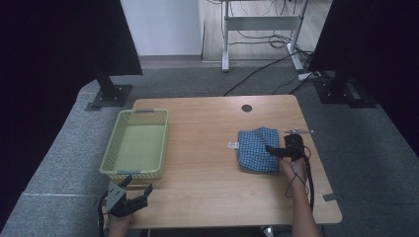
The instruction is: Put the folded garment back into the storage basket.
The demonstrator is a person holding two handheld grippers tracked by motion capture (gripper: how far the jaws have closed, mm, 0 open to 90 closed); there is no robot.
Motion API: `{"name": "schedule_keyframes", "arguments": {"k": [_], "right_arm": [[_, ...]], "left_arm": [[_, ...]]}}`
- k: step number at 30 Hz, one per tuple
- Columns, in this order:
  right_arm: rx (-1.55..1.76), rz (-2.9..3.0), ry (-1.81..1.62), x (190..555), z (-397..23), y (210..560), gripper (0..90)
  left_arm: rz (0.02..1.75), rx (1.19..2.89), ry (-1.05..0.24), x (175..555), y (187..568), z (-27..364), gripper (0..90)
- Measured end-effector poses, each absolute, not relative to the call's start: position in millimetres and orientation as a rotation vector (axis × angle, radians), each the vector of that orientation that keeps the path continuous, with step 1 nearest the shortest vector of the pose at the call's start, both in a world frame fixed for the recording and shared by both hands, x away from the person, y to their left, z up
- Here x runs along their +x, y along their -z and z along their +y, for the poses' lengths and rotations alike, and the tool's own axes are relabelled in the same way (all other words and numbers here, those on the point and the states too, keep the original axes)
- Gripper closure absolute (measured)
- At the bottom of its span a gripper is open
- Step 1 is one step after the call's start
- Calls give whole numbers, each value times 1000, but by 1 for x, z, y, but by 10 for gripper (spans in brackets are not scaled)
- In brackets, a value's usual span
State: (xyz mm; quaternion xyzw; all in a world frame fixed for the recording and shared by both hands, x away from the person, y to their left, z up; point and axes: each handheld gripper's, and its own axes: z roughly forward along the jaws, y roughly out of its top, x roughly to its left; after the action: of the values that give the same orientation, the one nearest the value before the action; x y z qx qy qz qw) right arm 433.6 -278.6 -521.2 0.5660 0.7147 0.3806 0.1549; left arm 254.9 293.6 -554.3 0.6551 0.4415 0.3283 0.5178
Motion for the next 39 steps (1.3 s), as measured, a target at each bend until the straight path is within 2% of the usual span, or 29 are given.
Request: {"name": "schedule_keyframes", "arguments": {"k": [18,26,28,30,32,33,34,36,39], "right_arm": [[1617,2156,-938,448,-255,547,67],[1568,2159,-827,447,-238,548,86],[1561,2171,-824,446,-237,547,142],[1542,2192,-836,444,-235,545,249],[1543,2200,-839,443,-233,543,297],[1543,2200,-847,442,-233,542,381],[1543,2200,-847,442,-233,542,381],[1553,2206,-857,441,-232,541,480],[1561,2218,-873,442,-232,540,562]], "left_arm": [[1061,1572,-787,255,554,294,105],[1062,1575,-786,255,554,294,104],[1061,1577,-787,255,554,294,104],[1060,1577,-789,255,554,294,105],[1060,1576,-788,255,554,294,105],[1061,1577,-788,255,554,294,104],[1061,1577,-788,255,554,294,104],[1062,1579,-788,255,554,293,104],[1065,1578,-789,255,554,293,105]]}}
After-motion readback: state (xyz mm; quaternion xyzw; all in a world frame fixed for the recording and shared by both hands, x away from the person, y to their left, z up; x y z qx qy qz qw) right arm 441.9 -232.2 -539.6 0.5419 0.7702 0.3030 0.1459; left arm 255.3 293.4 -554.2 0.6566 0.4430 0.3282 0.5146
